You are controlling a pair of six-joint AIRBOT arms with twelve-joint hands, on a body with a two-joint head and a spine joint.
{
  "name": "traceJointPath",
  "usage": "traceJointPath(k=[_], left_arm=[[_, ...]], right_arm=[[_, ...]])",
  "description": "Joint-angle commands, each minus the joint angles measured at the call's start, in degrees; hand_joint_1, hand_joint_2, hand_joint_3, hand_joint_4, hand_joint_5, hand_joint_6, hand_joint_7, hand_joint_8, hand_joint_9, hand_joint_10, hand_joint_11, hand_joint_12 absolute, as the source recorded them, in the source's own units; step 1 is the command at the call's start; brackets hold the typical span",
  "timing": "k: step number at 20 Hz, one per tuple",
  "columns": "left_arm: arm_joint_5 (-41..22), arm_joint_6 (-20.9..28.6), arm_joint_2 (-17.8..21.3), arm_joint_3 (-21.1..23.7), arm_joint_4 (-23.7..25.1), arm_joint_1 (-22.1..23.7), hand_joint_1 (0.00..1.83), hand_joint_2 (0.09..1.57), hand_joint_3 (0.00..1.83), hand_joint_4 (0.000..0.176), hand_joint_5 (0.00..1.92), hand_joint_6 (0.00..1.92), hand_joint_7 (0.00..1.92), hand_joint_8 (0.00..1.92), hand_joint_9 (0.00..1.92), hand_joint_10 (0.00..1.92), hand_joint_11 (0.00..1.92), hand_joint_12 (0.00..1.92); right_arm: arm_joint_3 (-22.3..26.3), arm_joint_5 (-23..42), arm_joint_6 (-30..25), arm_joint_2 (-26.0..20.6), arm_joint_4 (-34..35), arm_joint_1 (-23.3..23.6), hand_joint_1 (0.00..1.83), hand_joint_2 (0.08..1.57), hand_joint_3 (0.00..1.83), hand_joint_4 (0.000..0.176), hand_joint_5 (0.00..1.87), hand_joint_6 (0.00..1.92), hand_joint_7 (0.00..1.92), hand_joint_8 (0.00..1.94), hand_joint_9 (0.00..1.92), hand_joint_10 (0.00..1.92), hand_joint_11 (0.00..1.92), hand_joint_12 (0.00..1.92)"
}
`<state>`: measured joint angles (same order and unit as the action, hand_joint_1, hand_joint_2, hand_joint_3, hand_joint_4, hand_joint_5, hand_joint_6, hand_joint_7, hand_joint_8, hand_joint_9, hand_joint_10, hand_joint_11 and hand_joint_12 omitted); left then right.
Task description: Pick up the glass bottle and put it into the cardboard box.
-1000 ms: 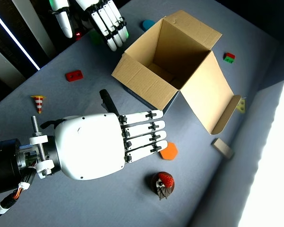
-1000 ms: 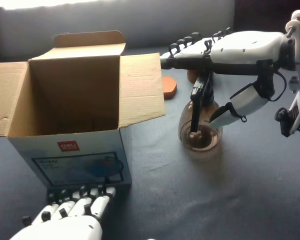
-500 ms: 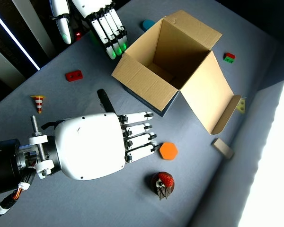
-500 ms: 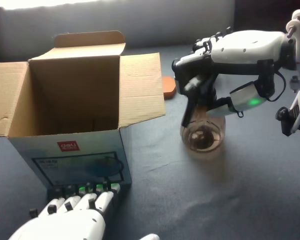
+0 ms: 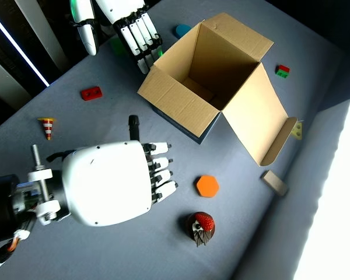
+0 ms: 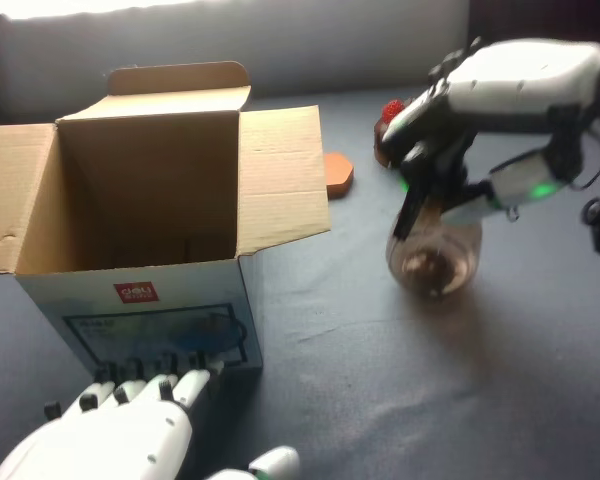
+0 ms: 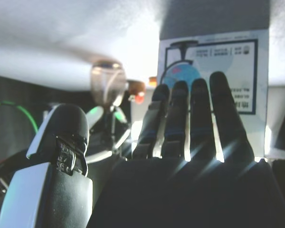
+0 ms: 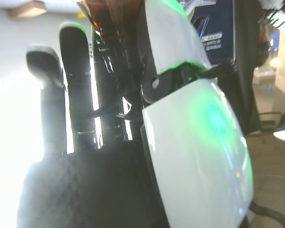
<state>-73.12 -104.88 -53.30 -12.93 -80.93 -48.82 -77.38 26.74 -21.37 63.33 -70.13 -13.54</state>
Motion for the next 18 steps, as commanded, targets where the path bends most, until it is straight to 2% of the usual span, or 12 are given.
traceJointPath(k=[1, 6, 9, 18], left_arm=[[-2.1, 0.3, 0.1, -0.3, 4.9, 0.5, 0.0, 1.24, 0.0, 0.0, 0.06, 0.01, 0.08, 0.0, 0.07, 0.01, 0.0, 0.37], [-0.6, 0.3, 1.1, -1.2, 4.9, 0.7, 0.0, 1.24, 0.0, 0.0, 0.06, 0.01, 0.09, 0.0, 0.07, 0.01, 0.0, 0.38], [-0.2, 0.3, 1.8, -1.2, 5.1, 0.8, 0.0, 1.24, 0.0, 0.0, 0.07, 0.0, 0.09, 0.0, 0.07, 0.0, 0.0, 0.4], [1.1, 0.3, 3.3, -1.8, 5.2, 1.1, 0.0, 1.24, 0.0, 0.0, 0.07, 0.0, 0.1, 0.0, 0.08, 0.0, 0.0, 0.43]], right_arm=[[0.4, 2.9, -0.3, -0.7, 3.1, 1.3, 1.34, 1.18, 0.01, 0.0, 0.74, 1.41, 0.97, 1.05, 0.72, 1.42, 0.55, 1.84], [4.6, 2.5, -0.5, -6.2, 3.0, 7.2, 1.35, 1.19, 0.01, 0.0, 0.73, 1.41, 0.97, 1.06, 0.71, 1.43, 0.53, 1.84], [5.7, 2.7, -2.5, -7.9, -0.1, 10.8, 1.35, 1.19, 0.0, 0.0, 0.73, 1.41, 0.97, 1.06, 0.71, 1.44, 0.53, 1.85], [6.3, 3.5, -3.5, -8.8, -0.2, 17.4, 1.35, 1.19, 0.0, 0.0, 0.72, 1.43, 0.96, 1.06, 0.71, 1.44, 0.54, 1.85]])
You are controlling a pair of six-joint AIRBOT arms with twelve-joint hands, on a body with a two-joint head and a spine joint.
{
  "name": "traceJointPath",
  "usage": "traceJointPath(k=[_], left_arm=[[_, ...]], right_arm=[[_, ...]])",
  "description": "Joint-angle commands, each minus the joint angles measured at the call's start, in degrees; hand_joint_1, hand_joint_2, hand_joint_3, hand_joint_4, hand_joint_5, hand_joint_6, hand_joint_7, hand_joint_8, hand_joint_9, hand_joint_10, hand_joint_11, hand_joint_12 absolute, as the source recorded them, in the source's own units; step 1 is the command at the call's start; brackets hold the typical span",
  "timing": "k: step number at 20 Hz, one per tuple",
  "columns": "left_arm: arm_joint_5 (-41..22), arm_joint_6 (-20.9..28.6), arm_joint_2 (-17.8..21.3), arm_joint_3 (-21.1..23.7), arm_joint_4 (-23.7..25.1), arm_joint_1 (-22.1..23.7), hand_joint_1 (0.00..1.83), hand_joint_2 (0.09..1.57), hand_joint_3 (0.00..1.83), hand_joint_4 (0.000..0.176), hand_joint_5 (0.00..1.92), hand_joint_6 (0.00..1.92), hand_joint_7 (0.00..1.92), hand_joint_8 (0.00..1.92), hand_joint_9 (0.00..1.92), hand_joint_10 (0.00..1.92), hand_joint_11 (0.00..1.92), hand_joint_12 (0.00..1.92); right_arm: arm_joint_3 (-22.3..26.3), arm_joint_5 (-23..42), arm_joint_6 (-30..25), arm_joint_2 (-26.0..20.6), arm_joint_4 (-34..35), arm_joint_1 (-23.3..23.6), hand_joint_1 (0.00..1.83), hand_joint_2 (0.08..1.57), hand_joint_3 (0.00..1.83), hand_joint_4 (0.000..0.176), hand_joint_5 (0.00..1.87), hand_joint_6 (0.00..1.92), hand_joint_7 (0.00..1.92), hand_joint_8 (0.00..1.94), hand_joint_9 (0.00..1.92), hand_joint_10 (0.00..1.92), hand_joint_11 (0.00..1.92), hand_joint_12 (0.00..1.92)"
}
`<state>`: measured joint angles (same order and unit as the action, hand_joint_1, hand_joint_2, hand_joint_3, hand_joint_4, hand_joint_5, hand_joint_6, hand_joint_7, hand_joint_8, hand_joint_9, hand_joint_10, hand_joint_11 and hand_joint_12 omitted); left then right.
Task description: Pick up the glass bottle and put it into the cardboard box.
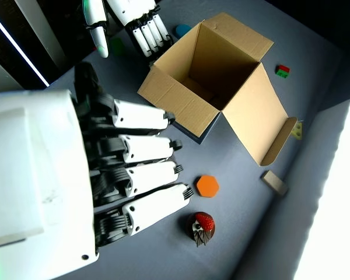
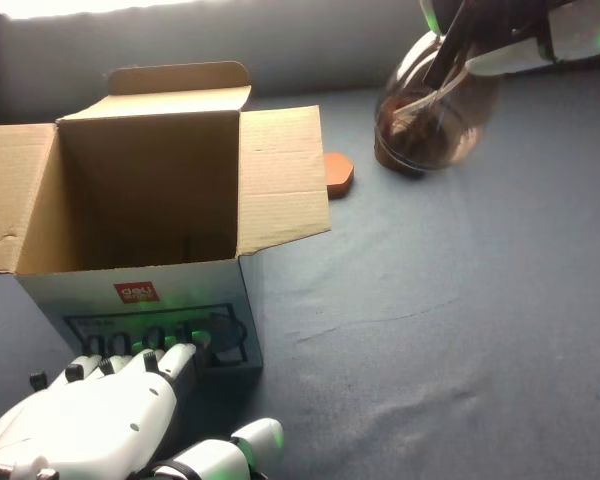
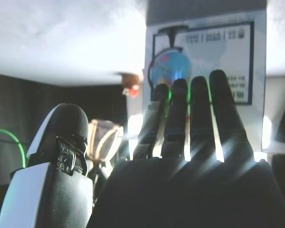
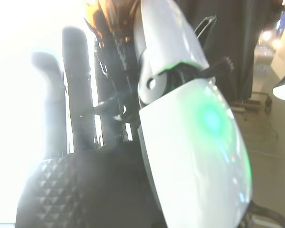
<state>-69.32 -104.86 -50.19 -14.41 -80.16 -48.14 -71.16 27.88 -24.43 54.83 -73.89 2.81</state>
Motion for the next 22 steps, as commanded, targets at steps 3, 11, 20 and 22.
traceJointPath(k=[3, 11, 20, 22], left_arm=[[-2.5, 0.5, 0.2, -0.3, 4.6, 0.4, 0.0, 1.24, 0.0, 0.0, 0.08, 0.01, 0.1, 0.0, 0.08, 0.0, 0.0, 0.43], [-1.5, 1.1, 0.5, -0.8, 4.6, 0.2, 0.0, 1.26, 0.01, 0.0, 0.09, 0.01, 0.12, 0.01, 0.09, 0.0, 0.0, 0.44], [0.3, 1.7, 0.8, -1.8, 6.6, -1.3, 0.0, 1.26, 0.0, 0.0, 0.12, 0.01, 0.13, 0.0, 0.09, 0.0, 0.0, 0.47], [0.5, 1.7, 0.8, -1.9, 6.7, -1.2, 0.0, 1.27, 0.0, 0.0, 0.12, 0.01, 0.14, 0.0, 0.09, 0.0, 0.0, 0.47]], right_arm=[[0.5, 3.0, -0.5, 0.2, 3.9, 2.7, 1.35, 1.19, 0.0, 0.0, 0.72, 1.43, 0.96, 1.07, 0.71, 1.45, 0.56, 1.85], [0.5, 5.4, 4.9, 4.2, 9.0, 2.7, 1.35, 1.19, 0.0, 0.0, 0.71, 1.41, 0.95, 1.08, 0.72, 1.46, 0.57, 1.84], [0.6, 4.4, 5.9, 10.5, 13.6, 1.0, 1.35, 1.19, 0.0, 0.0, 0.72, 1.4, 0.94, 1.08, 0.73, 1.46, 0.56, 1.83], [0.6, 4.6, 7.2, 11.8, 15.2, 0.5, 1.35, 1.19, 0.0, 0.0, 0.72, 1.4, 0.94, 1.08, 0.73, 1.46, 0.56, 1.83]])
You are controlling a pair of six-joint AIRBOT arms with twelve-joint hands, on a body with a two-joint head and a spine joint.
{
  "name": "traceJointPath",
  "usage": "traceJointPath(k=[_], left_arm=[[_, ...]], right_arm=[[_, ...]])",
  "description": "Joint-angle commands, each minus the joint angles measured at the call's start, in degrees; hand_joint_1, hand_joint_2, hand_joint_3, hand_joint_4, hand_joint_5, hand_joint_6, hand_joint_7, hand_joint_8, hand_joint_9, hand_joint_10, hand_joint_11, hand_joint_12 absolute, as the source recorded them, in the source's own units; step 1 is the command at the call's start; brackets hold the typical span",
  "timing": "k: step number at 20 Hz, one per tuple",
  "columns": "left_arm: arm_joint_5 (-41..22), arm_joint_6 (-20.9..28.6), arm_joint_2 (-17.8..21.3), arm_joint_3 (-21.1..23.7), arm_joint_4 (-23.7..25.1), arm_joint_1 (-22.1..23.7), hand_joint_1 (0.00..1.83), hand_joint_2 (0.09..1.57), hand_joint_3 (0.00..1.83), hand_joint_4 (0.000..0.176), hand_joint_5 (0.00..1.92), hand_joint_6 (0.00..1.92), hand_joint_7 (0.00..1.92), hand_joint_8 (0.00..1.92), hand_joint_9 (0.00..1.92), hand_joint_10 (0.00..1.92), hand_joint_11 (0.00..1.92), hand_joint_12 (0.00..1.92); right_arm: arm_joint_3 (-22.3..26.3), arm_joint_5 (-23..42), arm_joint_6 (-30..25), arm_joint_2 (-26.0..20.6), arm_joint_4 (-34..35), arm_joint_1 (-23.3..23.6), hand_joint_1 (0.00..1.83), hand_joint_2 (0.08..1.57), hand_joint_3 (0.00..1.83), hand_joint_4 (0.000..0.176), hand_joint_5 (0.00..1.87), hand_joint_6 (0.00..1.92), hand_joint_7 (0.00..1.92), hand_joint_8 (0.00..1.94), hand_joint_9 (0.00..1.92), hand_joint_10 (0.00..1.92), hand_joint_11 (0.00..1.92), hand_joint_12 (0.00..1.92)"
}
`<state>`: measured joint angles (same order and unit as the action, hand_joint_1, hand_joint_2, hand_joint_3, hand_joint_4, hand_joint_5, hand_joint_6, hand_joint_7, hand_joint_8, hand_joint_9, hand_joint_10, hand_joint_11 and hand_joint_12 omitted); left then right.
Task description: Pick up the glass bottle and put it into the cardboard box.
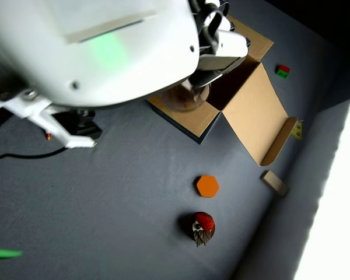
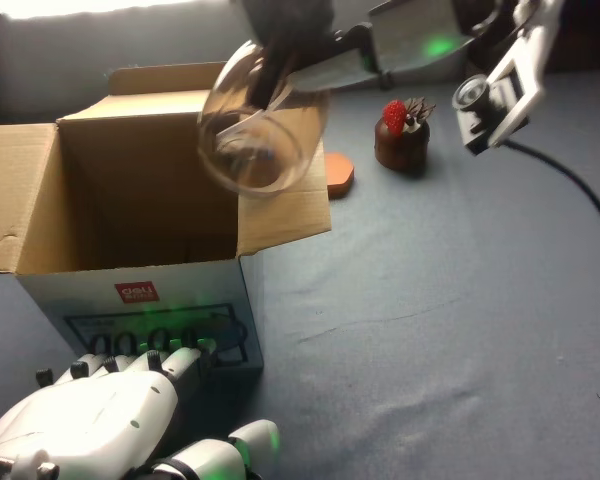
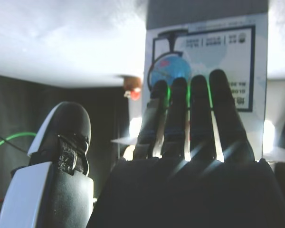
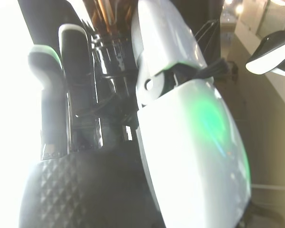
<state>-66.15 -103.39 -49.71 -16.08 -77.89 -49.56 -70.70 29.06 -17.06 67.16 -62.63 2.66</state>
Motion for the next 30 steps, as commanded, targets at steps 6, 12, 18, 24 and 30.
traceJointPath(k=[6, 12, 18, 24, 30], left_arm=[[-1.9, 0.3, 0.3, -0.9, 4.4, 0.4, 0.03, 1.28, 0.01, 0.0, 0.12, 0.0, 0.14, 0.0, 0.09, 0.0, 0.0, 0.48], [-1.8, 0.4, 0.3, -1.0, 4.4, 0.1, 0.0, 1.28, 0.0, 0.0, 0.08, 0.0, 0.11, 0.0, 0.07, 0.0, 0.0, 0.38], [-2.0, 0.4, 0.2, -1.0, 4.4, 0.2, 0.0, 1.28, 0.0, 0.0, 0.08, 0.0, 0.1, 0.0, 0.06, 0.0, 0.0, 0.37], [-2.0, 0.4, 0.1, -0.9, 4.4, 0.2, 0.0, 1.3, 0.0, 0.0, 0.09, 0.0, 0.11, 0.0, 0.08, 0.0, 0.0, 0.32], [-2.0, 0.4, 0.1, -0.9, 4.4, 0.3, 0.0, 1.3, 0.0, 0.0, 0.07, 0.0, 0.11, 0.0, 0.09, 0.0, 0.0, 0.32]], right_arm=[[0.2, 4.1, 5.4, 2.1, 6.5, 0.8, 1.35, 1.19, 0.0, 0.0, 0.73, 1.4, 0.95, 1.07, 0.72, 1.47, 0.53, 1.83], [-1.2, 5.7, 11.0, 5.4, 7.9, -1.8, 1.34, 1.21, 0.0, 0.0, 0.71, 1.38, 0.9, 1.21, 0.69, 1.5, 0.54, 1.84], [-2.5, 6.8, 17.9, 7.9, 12.5, -3.4, 1.34, 1.21, 0.0, 0.0, 0.7, 1.39, 0.9, 1.22, 0.69, 1.51, 0.55, 1.84], [-6.2, 8.3, 24.4, 12.4, 15.6, -5.0, 1.16, 1.23, 0.01, 0.0, 0.69, 1.42, 0.86, 1.3, 0.76, 1.45, 0.52, 1.86], [-8.9, 4.8, 25.3, 16.9, 15.5, -5.6, 1.16, 1.23, 0.01, 0.0, 0.68, 1.43, 0.87, 1.3, 0.77, 1.44, 0.51, 1.86]])
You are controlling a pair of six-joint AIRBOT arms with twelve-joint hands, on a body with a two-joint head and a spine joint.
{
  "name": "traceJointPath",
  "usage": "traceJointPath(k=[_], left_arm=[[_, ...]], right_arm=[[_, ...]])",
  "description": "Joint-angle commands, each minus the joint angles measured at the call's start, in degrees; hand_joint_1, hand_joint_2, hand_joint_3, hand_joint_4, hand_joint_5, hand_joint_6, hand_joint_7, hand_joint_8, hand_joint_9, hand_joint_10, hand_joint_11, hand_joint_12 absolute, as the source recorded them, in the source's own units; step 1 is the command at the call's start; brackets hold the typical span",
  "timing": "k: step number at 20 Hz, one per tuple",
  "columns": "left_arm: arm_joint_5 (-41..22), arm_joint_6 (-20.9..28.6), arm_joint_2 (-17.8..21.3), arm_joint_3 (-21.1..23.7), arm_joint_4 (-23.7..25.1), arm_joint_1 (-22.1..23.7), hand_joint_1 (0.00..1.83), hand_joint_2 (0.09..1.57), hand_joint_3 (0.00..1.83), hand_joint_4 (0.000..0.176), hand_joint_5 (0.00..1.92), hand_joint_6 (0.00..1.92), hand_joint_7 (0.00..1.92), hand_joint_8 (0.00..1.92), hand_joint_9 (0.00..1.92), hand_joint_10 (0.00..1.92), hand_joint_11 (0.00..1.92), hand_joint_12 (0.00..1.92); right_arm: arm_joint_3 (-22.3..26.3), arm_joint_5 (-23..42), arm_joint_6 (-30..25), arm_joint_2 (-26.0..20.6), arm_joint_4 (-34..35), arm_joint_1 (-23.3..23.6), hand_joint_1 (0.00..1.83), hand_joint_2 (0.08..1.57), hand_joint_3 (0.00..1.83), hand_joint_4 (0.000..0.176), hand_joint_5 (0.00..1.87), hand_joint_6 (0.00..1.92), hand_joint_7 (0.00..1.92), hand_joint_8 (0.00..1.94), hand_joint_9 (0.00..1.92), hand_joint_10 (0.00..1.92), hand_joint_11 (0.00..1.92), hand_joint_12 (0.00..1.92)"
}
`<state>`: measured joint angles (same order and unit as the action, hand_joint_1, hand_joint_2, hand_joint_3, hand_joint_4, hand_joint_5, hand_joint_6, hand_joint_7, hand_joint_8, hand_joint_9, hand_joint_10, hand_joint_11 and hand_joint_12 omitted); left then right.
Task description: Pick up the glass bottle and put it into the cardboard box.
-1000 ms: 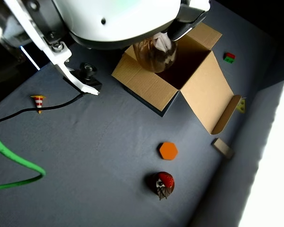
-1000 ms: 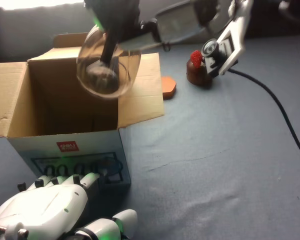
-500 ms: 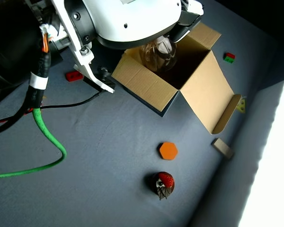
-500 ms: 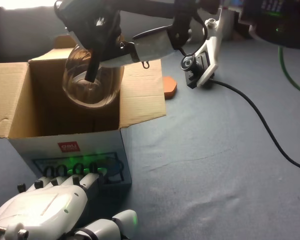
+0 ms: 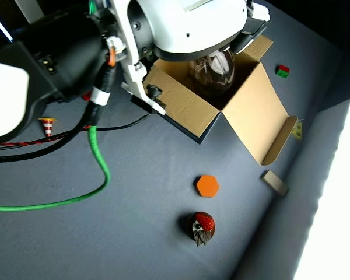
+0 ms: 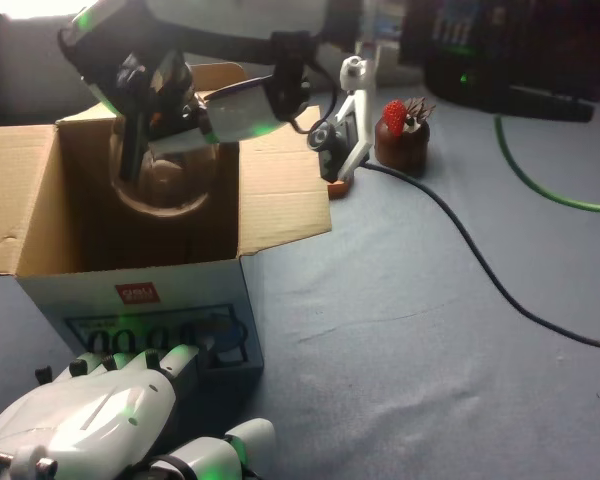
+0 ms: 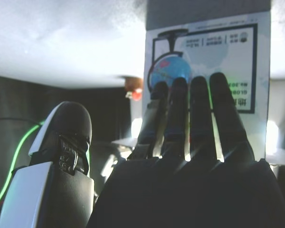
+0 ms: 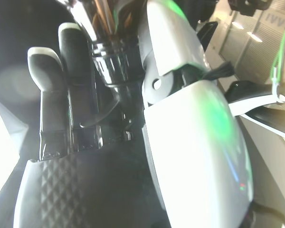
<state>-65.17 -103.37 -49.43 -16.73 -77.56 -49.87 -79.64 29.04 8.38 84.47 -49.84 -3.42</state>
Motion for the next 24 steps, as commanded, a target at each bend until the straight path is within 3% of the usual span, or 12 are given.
traceJointPath(k=[1, 7, 9, 24], left_arm=[[-3.0, 0.4, -0.2, -0.3, 4.1, 0.6, 0.0, 1.3, 0.0, 0.0, 0.07, 0.0, 0.11, 0.0, 0.09, 0.01, 0.0, 0.32], [-3.0, 0.8, -0.1, -0.3, 4.1, 0.6, 0.0, 1.31, 0.0, 0.0, 0.08, 0.0, 0.11, 0.0, 0.09, 0.01, 0.0, 0.33], [-3.0, 1.0, -0.2, -0.3, 4.1, 0.7, 0.0, 1.31, 0.0, 0.0, 0.08, 0.0, 0.11, 0.0, 0.09, 0.0, 0.0, 0.34], [-3.0, 1.0, 0.0, -0.6, 4.1, 0.8, 0.0, 1.32, 0.0, 0.0, 0.07, 0.0, 0.13, 0.0, 0.11, 0.0, 0.0, 0.37]], right_arm=[[0.0, 4.5, 0.5, 0.2, 2.7, 0.3, 1.16, 1.23, 0.01, 0.0, 0.68, 1.43, 0.87, 1.3, 0.77, 1.44, 0.51, 1.87], [-0.3, 0.3, 2.3, 3.0, 2.9, -1.3, 1.16, 1.23, 0.01, 0.0, 0.68, 1.44, 0.86, 1.3, 0.77, 1.45, 0.51, 1.88], [-0.1, -1.8, 5.5, 3.5, 6.4, -2.0, 1.16, 1.23, 0.01, 0.0, 0.69, 1.42, 0.86, 1.32, 0.77, 1.45, 0.52, 1.88], [0.8, -3.6, 13.1, 4.7, 8.7, -3.2, 1.16, 1.23, 0.01, 0.0, 0.69, 1.43, 0.86, 1.3, 0.77, 1.45, 0.52, 1.87]])
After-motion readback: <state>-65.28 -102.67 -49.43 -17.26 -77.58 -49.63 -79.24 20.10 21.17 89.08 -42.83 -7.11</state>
